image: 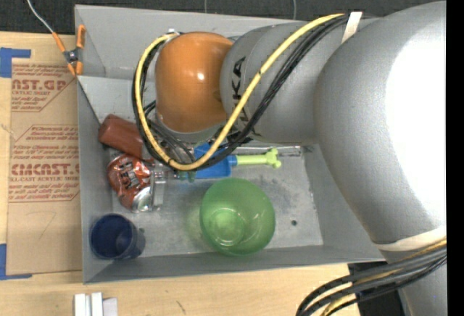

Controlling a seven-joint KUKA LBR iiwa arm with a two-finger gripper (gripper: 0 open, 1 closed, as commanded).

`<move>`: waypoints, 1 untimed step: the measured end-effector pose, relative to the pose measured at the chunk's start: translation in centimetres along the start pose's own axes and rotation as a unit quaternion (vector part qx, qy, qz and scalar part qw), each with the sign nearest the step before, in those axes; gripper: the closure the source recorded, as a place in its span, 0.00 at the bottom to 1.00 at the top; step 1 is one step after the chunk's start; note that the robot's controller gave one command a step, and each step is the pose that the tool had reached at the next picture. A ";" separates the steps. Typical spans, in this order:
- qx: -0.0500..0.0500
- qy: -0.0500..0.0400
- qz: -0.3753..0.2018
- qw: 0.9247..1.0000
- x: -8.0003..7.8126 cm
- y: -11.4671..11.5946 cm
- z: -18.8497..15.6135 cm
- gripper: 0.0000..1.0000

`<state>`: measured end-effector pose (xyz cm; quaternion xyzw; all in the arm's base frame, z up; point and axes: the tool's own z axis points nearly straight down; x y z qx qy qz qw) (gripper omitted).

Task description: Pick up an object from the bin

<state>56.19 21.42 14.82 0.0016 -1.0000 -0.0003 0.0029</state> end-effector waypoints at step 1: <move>-0.001 -0.003 0.001 1.000 -0.2 -0.1 -0.5 0.00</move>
Offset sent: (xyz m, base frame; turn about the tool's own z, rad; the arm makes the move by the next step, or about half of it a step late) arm 0.0055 0.0025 -0.0782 -0.3436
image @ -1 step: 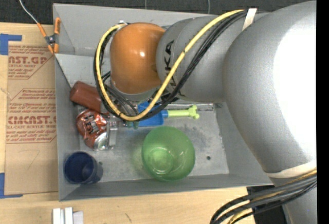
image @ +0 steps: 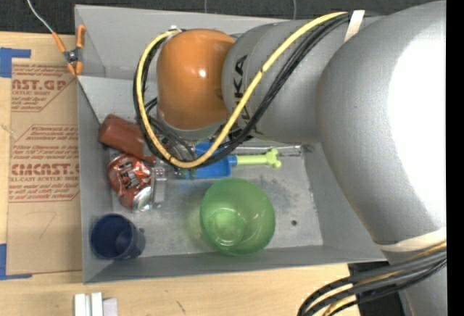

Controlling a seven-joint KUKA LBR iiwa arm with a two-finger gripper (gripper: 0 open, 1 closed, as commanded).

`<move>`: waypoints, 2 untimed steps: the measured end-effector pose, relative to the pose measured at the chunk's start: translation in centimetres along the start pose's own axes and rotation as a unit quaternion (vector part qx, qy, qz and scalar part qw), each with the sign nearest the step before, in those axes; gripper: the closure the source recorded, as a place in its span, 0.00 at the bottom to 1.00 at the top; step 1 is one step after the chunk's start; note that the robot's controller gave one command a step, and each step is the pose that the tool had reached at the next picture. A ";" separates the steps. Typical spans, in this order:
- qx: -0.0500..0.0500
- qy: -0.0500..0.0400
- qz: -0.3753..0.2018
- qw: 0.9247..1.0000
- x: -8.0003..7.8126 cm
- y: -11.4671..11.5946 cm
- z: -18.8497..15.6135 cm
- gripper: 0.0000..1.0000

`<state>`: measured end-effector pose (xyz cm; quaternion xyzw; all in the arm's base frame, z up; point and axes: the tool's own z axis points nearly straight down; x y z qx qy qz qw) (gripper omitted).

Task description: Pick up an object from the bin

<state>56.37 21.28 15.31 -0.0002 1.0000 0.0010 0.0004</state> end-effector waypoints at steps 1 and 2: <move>0.001 0.001 -0.163 0.987 -0.6 0.4 7.3 0.00; 0.003 0.002 -0.186 0.983 -0.7 0.3 8.1 0.00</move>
Offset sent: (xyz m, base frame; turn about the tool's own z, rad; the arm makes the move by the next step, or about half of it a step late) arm 0.0050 0.0055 -0.0831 -0.4048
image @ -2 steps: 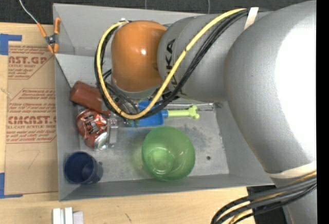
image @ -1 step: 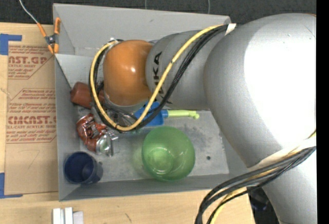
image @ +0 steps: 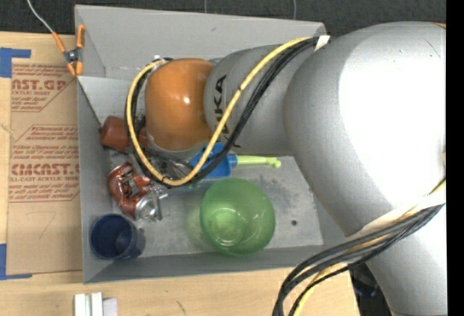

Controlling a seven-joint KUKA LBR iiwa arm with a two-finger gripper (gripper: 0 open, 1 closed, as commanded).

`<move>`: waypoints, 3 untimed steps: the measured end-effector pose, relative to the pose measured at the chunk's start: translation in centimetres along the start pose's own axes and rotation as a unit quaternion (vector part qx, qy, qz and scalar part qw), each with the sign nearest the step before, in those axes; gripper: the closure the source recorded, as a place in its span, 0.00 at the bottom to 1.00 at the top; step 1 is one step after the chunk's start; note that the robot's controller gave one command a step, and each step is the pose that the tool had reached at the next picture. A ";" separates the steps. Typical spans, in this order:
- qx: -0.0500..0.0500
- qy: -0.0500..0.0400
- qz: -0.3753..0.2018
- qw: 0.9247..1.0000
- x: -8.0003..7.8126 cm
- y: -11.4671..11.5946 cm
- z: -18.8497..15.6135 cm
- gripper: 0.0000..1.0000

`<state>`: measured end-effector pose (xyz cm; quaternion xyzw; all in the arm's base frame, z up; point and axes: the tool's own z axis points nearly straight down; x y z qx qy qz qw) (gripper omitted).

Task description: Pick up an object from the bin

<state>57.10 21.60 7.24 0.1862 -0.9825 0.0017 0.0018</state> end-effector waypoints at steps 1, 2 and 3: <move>-0.003 0.001 0.023 1.000 0.2 0.3 -0.8 0.00; -0.001 0.001 0.002 1.000 0.1 0.2 0.0 0.00; -0.004 0.001 0.089 0.996 1.7 0.8 0.3 1.00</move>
Offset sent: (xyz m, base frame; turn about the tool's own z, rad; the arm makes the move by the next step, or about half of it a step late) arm 0.0000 0.0000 0.0000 0.0000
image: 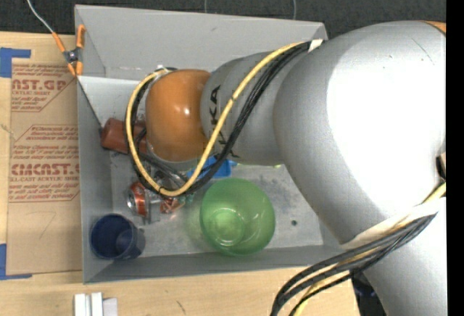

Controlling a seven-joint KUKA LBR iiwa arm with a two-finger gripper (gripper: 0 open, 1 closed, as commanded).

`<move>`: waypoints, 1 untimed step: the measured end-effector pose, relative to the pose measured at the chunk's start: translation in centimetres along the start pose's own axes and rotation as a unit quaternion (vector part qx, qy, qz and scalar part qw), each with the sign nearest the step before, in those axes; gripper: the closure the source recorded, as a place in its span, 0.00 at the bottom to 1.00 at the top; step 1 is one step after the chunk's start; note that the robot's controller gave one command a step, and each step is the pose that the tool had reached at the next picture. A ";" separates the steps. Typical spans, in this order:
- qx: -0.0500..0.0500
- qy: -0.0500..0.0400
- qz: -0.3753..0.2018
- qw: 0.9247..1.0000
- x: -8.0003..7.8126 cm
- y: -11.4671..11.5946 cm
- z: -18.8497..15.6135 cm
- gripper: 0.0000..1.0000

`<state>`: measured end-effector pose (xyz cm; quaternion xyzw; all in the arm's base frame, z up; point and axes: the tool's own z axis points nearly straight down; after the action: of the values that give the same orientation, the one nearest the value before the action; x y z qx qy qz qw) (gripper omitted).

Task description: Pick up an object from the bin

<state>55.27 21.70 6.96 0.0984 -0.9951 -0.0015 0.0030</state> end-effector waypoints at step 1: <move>0.000 0.000 0.000 1.000 0.0 0.0 0.0 1.00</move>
Offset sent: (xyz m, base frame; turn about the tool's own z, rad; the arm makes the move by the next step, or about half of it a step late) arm 0.0000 0.0000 0.0506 0.0000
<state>55.27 21.70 6.97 0.0985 -0.9951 -0.0015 0.0029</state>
